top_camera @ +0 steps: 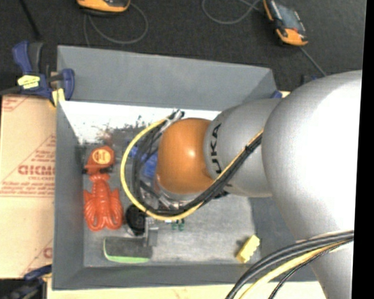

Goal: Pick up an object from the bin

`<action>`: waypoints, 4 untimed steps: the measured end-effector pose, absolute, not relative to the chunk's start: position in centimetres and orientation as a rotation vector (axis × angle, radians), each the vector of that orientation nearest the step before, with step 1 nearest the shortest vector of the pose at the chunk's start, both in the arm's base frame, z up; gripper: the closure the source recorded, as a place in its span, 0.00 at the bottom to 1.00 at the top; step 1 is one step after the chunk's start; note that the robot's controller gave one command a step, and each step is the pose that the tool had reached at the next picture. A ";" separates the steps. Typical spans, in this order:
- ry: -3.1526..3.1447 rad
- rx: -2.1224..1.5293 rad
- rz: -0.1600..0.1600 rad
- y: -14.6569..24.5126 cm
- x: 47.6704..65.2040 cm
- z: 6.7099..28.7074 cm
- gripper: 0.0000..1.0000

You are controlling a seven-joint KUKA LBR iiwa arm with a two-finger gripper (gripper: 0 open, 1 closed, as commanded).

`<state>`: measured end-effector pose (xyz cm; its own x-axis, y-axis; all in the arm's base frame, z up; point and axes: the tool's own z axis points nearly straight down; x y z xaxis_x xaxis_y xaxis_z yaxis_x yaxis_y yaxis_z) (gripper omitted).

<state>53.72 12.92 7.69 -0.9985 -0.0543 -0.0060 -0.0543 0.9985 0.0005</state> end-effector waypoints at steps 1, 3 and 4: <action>3.119 -0.352 0.001 12.2 52.2 7.1 1.00; 3.120 -0.345 0.002 12.3 52.2 7.1 1.00; 3.121 -0.342 0.002 12.3 52.2 7.1 1.00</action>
Offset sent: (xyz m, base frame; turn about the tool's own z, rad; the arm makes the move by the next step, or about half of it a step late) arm 0.0000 0.0000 0.0000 0.0000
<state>52.20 12.26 7.06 -0.9762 -0.2168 -0.0023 -0.2168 0.9762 0.0014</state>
